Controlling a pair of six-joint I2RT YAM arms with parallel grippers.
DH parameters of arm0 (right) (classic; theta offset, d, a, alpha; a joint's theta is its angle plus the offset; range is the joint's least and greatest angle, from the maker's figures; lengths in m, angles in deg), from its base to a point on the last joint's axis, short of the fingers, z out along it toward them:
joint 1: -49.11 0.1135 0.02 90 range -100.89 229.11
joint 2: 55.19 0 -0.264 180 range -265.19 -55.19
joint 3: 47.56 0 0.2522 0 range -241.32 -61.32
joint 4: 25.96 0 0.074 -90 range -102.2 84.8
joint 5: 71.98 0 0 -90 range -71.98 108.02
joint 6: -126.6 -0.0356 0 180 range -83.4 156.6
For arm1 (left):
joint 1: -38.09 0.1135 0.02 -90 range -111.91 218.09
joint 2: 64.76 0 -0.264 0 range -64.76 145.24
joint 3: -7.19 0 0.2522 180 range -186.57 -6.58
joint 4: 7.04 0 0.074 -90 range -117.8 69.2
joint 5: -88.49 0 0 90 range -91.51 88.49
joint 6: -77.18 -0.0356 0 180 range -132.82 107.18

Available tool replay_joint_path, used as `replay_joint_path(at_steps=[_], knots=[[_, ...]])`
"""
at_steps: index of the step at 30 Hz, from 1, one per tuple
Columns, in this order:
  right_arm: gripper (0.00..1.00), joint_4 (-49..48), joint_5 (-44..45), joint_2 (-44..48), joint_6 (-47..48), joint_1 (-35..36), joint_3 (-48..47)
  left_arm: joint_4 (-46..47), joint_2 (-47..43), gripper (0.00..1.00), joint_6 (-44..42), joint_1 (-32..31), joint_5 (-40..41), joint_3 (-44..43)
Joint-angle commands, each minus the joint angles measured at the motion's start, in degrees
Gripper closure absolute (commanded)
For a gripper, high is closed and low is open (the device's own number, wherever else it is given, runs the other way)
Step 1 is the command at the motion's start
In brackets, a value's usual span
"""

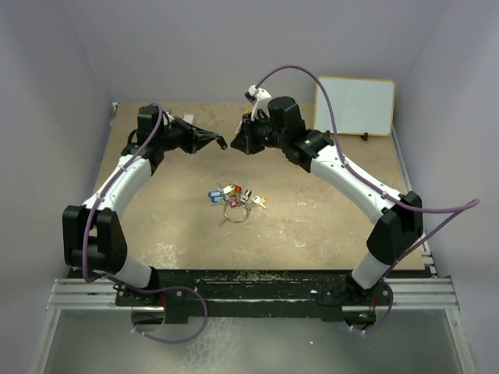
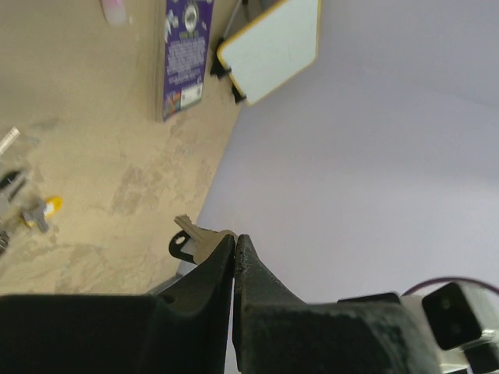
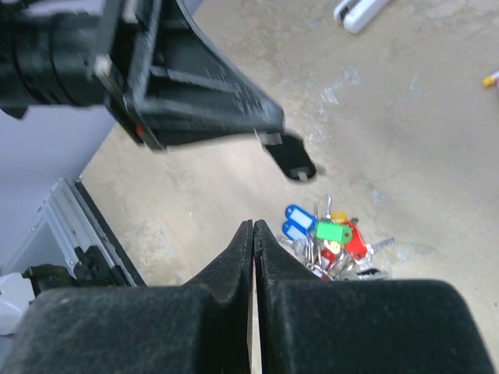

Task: Put the keys on the keyring

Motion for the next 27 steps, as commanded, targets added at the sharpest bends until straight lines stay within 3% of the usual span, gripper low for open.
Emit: replay_joint_path(at_steps=[1, 7, 15, 22, 27], knots=[[0.96, 6.40, 3.56, -1.00, 0.07, -0.20, 0.21, 4.71, 2.52, 0.96, -3.45, 7.72, 4.20, -4.11], [0.82, 17.65, 6.76, -6.64, 3.18, 2.86, -1.88, 2.33, 4.60, 0.96, -9.79, 15.91, 4.88, -6.55], [0.75, 19.41, 6.74, -4.21, 7.49, 12.68, 7.04, 0.31, 3.95, 0.96, -15.47, 18.59, 5.22, -2.02], [0.67, 3.59, 8.18, 3.08, 27.92, 16.73, 19.76, -0.45, 4.84, 0.96, -21.87, 21.97, 6.52, -3.70], [0.43, -5.10, 2.23, 1.71, 46.60, 16.73, 22.95, 0.63, 4.01, 0.96, -25.70, 24.89, 6.65, -3.60]])
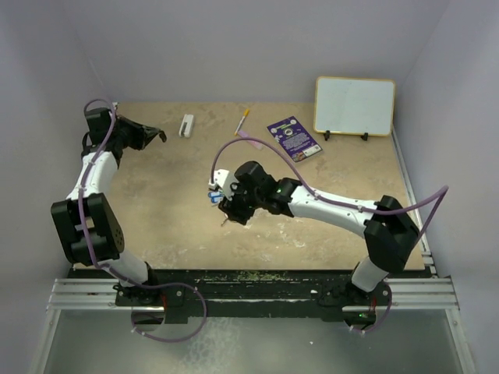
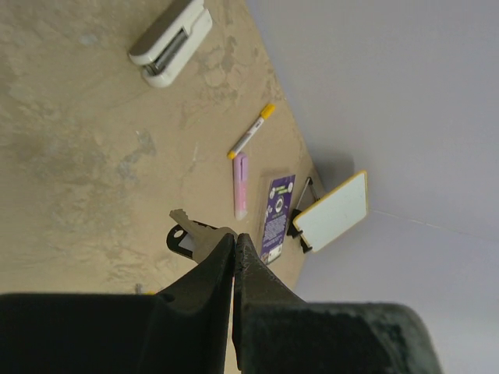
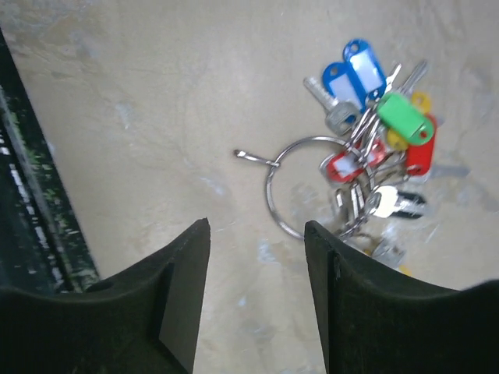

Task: Put the keys on the keyring

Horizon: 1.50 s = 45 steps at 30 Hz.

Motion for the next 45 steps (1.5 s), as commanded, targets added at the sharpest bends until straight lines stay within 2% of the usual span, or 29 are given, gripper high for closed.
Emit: replay_joint_path(at_steps=[1, 7, 10, 12, 17, 26, 28, 30, 33, 36, 39, 45], knots=[[0.40, -10.80, -5.16, -1.71, 21.97, -0.49, 1.26, 2.62, -1.25, 0.96, -6.64, 2.34, 0.12, -1.41], [0.40, -6.23, -9.75, -9.62, 36.71, -0.89, -2.98, 3.77, -2.05, 0.96, -9.15, 4.27, -4.38, 0.15], [0.43, -8.84, -12.15, -10.70, 40.97, -2.18, -1.39, 5.17, -3.81, 0.96, -9.78, 4.65, -4.61, 2.56], [0.45, -7.23, -12.06, -12.83, 43.92, -2.38, -1.95, 6.38, -5.25, 0.96, -9.21, 4.87, -4.44, 4.64], [0.49, -7.87, -10.92, -15.56, 44.14, -2.42, -4.30, 8.39, -7.28, 0.96, -8.29, 5.06, -3.70, 8.08], [0.58, -6.28, -11.38, -19.47, 44.47, -1.91, -7.98, 8.31, -7.20, 0.96, -7.53, 5.03, -3.76, 8.98], [0.64, -6.05, -11.61, -19.61, 44.31, -1.85, -7.66, 8.45, -7.26, 0.96, -7.30, 5.02, -3.70, 9.34], [0.81, -6.04, -11.73, -19.75, 43.75, -1.74, -7.02, 8.54, -7.22, 0.96, -7.31, 5.02, -3.61, 9.56], [0.94, -5.75, -12.25, -19.97, 42.44, -1.48, -6.57, 8.43, -7.37, 0.96, -7.32, 5.01, -3.26, 9.92], [1.00, -4.80, -12.16, -20.90, 39.88, -1.28, -7.47, 8.31, -7.49, 0.96, -7.32, 5.05, -3.10, 10.40], [1.00, -4.06, -12.05, -22.34, 35.69, -1.30, -9.09, 8.01, -7.61, 0.96, -7.32, 5.02, -2.97, 10.71], [1.00, -1.62, -13.49, -26.12, 21.76, -1.37, -14.30, 7.98, -7.70, 0.96, -7.32, 5.05, -3.01, 10.83]])
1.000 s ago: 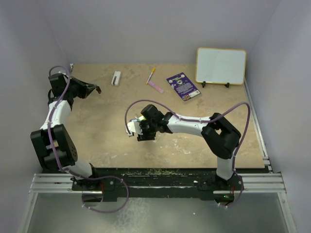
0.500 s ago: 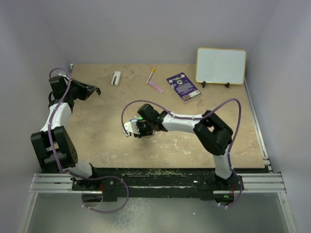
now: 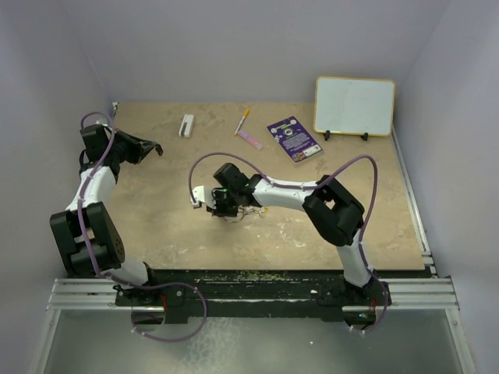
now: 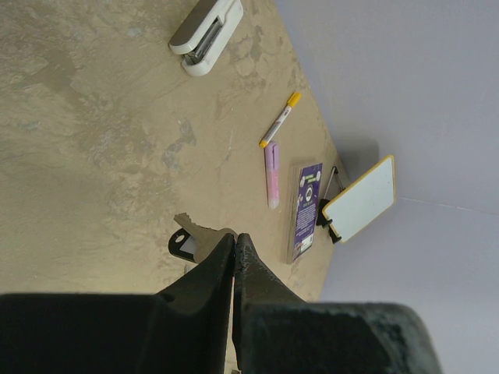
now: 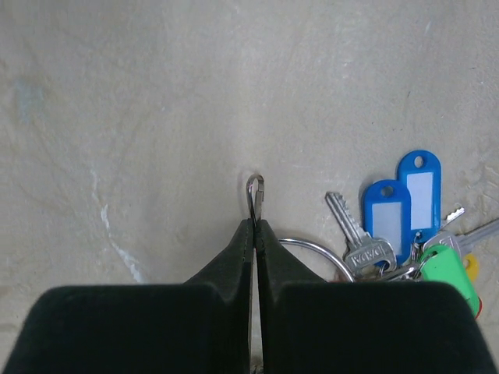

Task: Put the keys on the keyring

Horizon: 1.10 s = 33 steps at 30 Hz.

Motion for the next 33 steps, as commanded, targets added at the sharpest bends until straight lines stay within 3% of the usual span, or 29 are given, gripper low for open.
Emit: replay_joint_path(at_steps=[1, 11, 21, 33], knots=[[1.00, 2.48, -2.64, -2.72, -13.57, 0.34, -4.08, 2.23, -2.55, 0.96, -0.06, 0.53, -0.13, 0.10], [1.00, 4.14, -3.97, -9.14, -32.73, -1.87, -12.79, 2.05, -2.26, 0.96, 0.40, 0.59, -0.94, 0.11], [1.00, 7.10, -6.61, -12.35, -43.00, -7.47, -18.15, 2.23, -2.12, 0.96, 0.64, 0.53, -0.93, 0.33], [0.97, 10.28, -3.66, -13.86, -44.43, -8.54, -20.79, 2.04, -1.80, 0.96, 0.48, 0.61, -1.09, 0.41]])
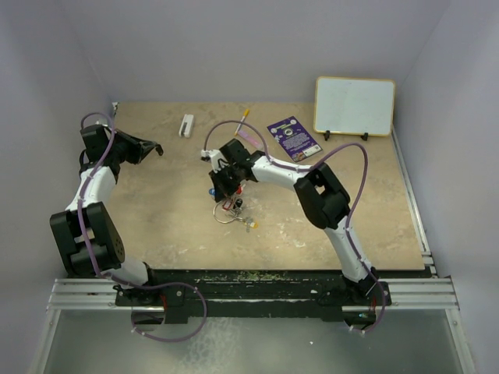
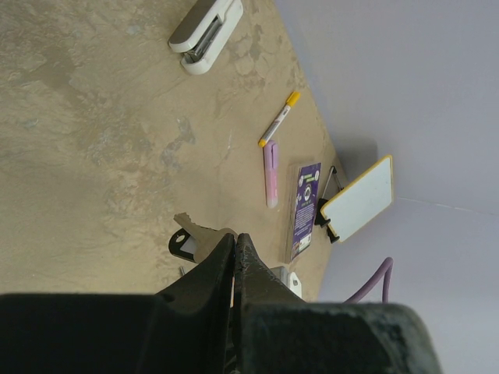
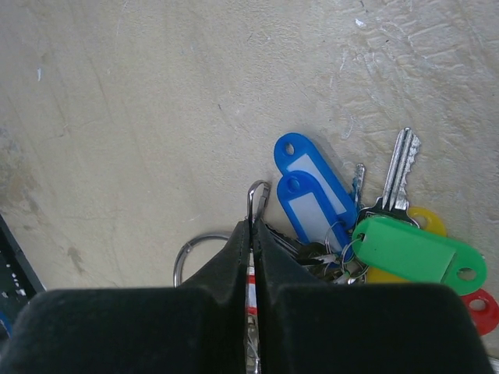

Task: Put the keys on the keyring

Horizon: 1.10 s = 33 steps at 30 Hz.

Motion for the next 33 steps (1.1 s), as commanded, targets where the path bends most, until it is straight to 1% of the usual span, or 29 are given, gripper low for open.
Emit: replay_joint_path(at_steps=[1, 4, 8, 10, 13, 16, 18, 22, 27, 30, 33], knots=[[0.96, 3.70, 2.83, -0.60, -0.10, 0.53, -1.28, 2.11, -1.70, 0.96, 0.01, 0.55, -1.08, 0.23], [0.89, 3.10, 6.43, -0.23, 0.20, 0.52, -1.33, 2.14, -1.41, 0.96, 0.12, 0.56, -1.14, 0.18], [0.73, 3.52, 8.03, 0.38, -0.13, 0.76, -1.41, 2.18, -1.42, 0.96, 0.15, 0.56, -1.23, 0.16], [0.70, 3.99, 9.54, 0.50, -0.09, 1.06, -1.70, 2.17, -1.40, 0.96, 0.18, 0.54, -1.30, 0.21], [0.69, 5.10, 12.01, 0.23, -0.04, 1.49, -2.78, 2.26, -1.47, 0.96, 0.19, 0.53, -1.26, 0.16], [0.71, 6.76, 15.11, -0.62, 0.28, 2.05, -3.92, 2.28, -1.59, 0.96, 0.31, 0.56, -1.32, 0.21], [0.75, 7.63, 16.47, -1.16, 0.52, 2.39, -4.09, 2.26, -1.60, 0.96, 0.40, 0.55, -1.34, 0.26], [0.88, 9.03, 19.97, -2.01, 0.47, 2.88, -3.94, 2.22, -1.67, 0.96, 0.39, 0.53, -1.36, 0.37], [0.93, 9.36, 22.72, -2.73, -0.10, 3.40, -4.22, 2.32, -1.68, 0.96, 0.48, 0.53, -1.32, 0.54], [0.99, 9.92, 24.55, -3.32, -0.90, 4.00, -5.39, 2.34, -1.74, 0.96, 0.69, 0.59, -1.36, 0.70], [1.00, 10.11, 25.84, -3.71, -1.72, 4.50, -5.37, 2.33, -1.77, 0.96, 0.71, 0.55, -1.59, 0.57]])
